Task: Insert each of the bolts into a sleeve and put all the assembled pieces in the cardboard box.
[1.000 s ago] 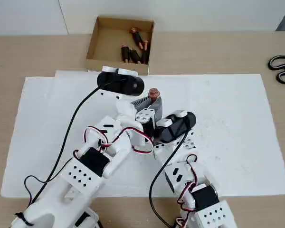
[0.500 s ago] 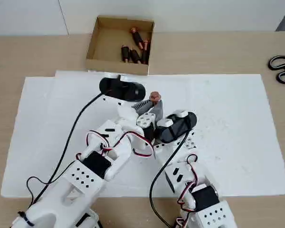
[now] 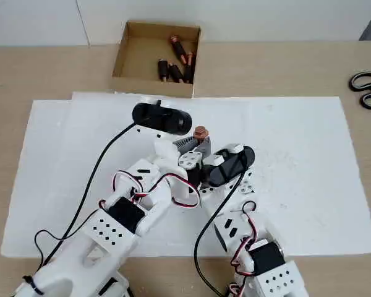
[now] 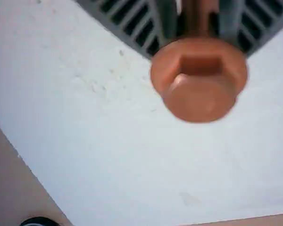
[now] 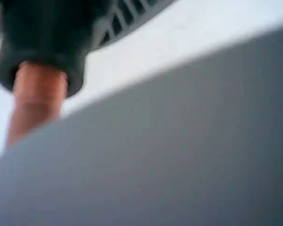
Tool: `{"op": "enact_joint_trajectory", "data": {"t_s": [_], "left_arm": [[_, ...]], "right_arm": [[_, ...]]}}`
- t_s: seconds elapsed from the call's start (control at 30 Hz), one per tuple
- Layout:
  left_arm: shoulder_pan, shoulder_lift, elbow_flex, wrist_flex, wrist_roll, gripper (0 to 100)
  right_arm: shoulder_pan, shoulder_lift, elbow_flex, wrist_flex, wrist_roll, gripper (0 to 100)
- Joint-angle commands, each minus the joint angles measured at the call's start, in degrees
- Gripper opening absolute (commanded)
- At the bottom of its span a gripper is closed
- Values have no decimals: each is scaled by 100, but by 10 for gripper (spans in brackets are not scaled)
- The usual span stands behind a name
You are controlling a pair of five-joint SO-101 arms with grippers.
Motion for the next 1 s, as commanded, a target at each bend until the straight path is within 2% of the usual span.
{"op": "enact_joint_trajectory", "data": {"t_s": [0.0,0.63,0.87,0.97], "left_arm": [[0,-167,-13,9,-26,6],[18,-158,646,9,-26,6],[343,-193,804,0,-53,8],[316,-193,804,0,-62,58]], "right_arm": [[13,-92,-44,-110,-53,4],[13,-92,-44,-110,-53,4],[13,-92,-44,-110,-53,4],[13,-92,-44,-110,-53,4]]}}
